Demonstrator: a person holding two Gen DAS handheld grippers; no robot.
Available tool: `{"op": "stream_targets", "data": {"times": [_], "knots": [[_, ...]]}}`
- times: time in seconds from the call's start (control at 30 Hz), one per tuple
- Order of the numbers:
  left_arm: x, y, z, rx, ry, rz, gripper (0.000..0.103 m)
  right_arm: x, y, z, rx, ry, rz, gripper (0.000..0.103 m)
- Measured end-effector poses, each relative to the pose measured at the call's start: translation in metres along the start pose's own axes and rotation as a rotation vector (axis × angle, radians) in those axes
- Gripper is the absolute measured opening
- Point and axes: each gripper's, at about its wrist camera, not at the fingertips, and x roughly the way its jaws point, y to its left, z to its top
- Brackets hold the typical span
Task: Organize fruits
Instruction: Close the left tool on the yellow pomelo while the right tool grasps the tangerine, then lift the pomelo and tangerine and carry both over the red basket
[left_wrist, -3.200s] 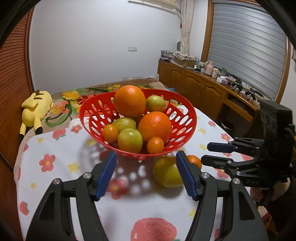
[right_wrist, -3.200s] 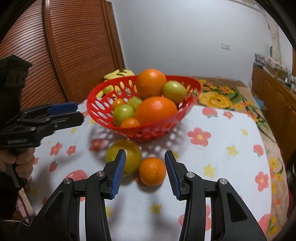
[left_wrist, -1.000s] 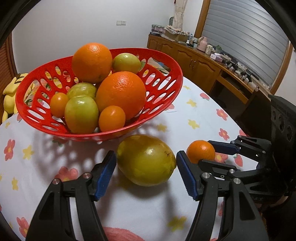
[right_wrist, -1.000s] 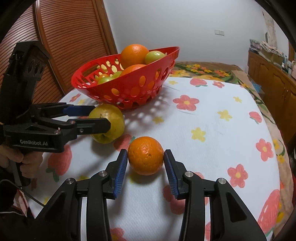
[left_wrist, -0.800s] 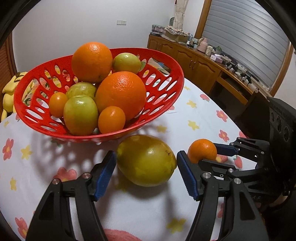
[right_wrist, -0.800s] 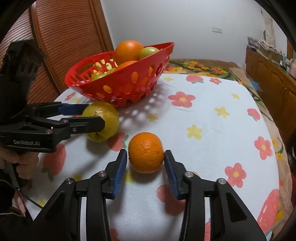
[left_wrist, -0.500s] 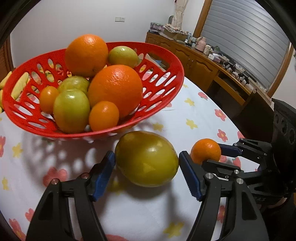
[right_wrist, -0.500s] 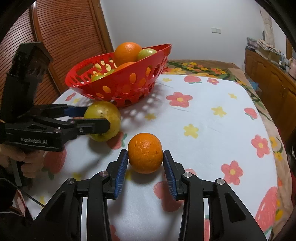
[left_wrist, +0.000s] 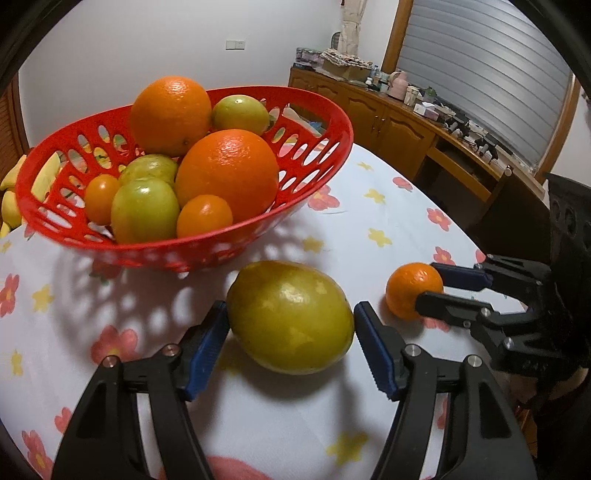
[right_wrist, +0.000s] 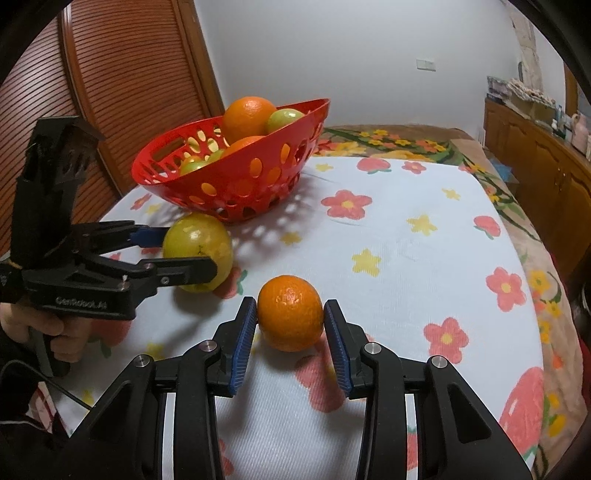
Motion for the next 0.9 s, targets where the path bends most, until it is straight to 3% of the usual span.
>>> {"op": "stream_targets", "data": {"times": [0.57,0.9], "knots": [[-0.068,-0.005,0.001,0.013,-0.126,-0.041,0.068,0.009,0.008,0.007,-0.039,0.028,-0.003,0.038],[-0.091,0.001,0.014,0.016,-0.183,-0.015,0.068,-0.014,0.017,0.025,-0.062,-0.035,0.014,0.038]]}}
